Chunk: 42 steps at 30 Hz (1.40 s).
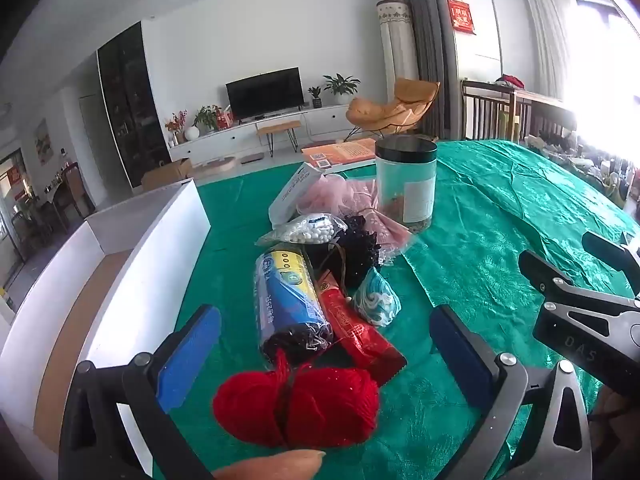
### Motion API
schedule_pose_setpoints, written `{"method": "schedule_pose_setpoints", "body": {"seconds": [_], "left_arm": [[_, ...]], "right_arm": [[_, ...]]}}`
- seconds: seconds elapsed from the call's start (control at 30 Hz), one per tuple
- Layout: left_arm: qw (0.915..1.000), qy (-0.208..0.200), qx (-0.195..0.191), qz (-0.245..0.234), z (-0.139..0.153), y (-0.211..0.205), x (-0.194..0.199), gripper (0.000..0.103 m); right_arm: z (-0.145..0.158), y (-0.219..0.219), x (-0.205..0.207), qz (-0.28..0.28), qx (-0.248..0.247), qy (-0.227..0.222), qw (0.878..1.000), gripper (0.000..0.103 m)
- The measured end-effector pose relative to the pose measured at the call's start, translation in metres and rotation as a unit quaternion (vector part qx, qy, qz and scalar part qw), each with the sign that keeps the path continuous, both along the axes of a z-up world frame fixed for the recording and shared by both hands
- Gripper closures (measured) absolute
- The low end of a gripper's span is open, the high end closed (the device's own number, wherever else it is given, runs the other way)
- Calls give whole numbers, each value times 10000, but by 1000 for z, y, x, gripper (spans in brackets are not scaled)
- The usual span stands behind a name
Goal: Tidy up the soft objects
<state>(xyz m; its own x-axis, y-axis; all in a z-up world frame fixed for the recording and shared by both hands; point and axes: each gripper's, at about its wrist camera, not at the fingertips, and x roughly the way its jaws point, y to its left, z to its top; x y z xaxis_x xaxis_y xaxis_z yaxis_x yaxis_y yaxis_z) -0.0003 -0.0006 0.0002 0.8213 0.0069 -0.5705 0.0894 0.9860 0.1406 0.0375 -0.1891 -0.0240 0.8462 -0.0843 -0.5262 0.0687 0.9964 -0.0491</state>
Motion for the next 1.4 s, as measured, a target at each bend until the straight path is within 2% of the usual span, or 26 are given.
{"method": "schedule_pose_setpoints", "body": {"seconds": [0.43, 0.5, 1.4], "left_arm": [[9996, 226, 13, 139, -2, 6, -3, 0], [9995, 260, -11, 164, -2, 7, -2, 0], [9987, 311, -1, 396, -9, 21, 2, 0]], "right_arm": [[0, 7, 12, -45, 48, 144, 9999, 14], [2, -6, 0, 10, 135, 39, 9999, 14], [0, -4, 0, 85, 155, 40, 9998, 14]]}}
